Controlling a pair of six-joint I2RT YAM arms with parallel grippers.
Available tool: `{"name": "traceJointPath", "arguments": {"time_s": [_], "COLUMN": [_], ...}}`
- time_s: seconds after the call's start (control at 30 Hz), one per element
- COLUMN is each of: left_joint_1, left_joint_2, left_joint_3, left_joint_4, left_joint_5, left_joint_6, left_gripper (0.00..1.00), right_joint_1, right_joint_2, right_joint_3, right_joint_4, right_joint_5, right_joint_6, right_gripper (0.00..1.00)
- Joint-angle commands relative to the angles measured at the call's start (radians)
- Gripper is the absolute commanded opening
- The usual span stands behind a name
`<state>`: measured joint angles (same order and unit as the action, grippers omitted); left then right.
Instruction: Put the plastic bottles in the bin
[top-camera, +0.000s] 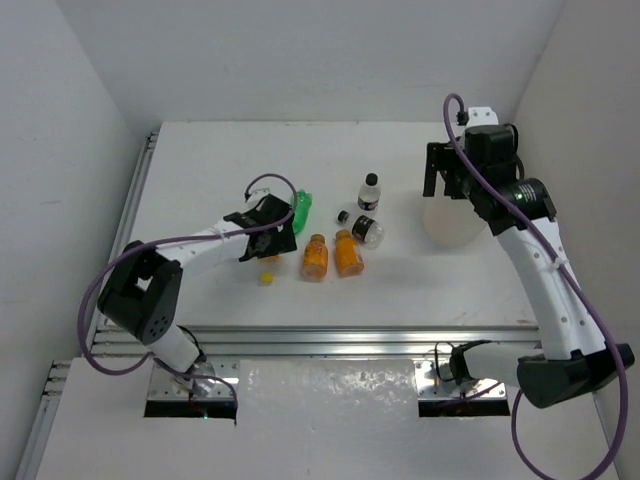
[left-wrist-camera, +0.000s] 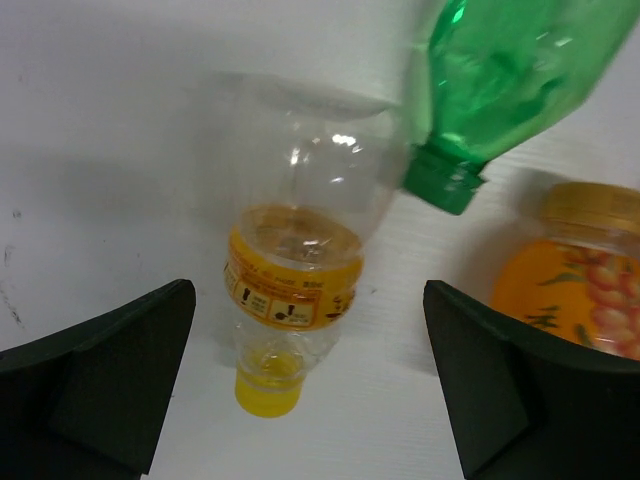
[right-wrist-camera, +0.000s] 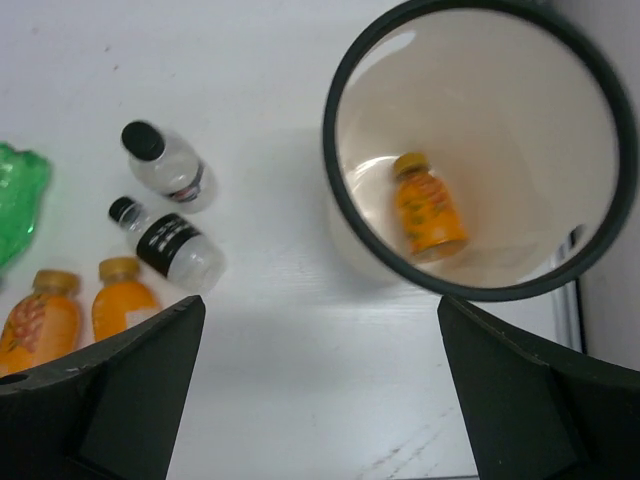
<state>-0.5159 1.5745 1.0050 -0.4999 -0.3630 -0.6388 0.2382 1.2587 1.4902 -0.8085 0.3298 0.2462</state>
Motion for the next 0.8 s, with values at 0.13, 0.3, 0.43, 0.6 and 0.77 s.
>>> {"name": "traceJointPath", "arguments": {"time_s": [0.13,0.3,0.43,0.6,0.77], "left_joint_1": [0.057,0.074,0.059,-0.033,-0.036], "left_joint_2": [0.068,0.078,-0.112,-0.56,-0.738], "left_joint_3": [-0.091,-0.111,-0.173,-0.233,-0.322], "left_joint_4": [0.115,0.121,0.078,0.225,0.617], "left_joint_5": [0.022,0.05,0.027,0.204,0.759], "left_joint_6": [-0.018,-0.005,-0.038,0.02,0.068], "left_gripper": [0.75,0.42,0.04,0.0,0.0], "right_joint_1": [0.029,0.061,0.087,0.131,0.277], "right_joint_2": [-0.105,-0.14,-0.174,-0.165,-0.142], "right_joint_3": [-0.185,-0.246,-0.324,-0.528,-0.576], "right_joint_4": [0.146,0.212,0.38,0.937,1.227], "right_joint_5": [-0.205,-0.336,-0.645,-1.17,-1.169], "right_joint_6": [0.056,0.094,0.136,0.425,0.495], "right_gripper": [0.99,0.99,0.99,0.99,0.99]}}
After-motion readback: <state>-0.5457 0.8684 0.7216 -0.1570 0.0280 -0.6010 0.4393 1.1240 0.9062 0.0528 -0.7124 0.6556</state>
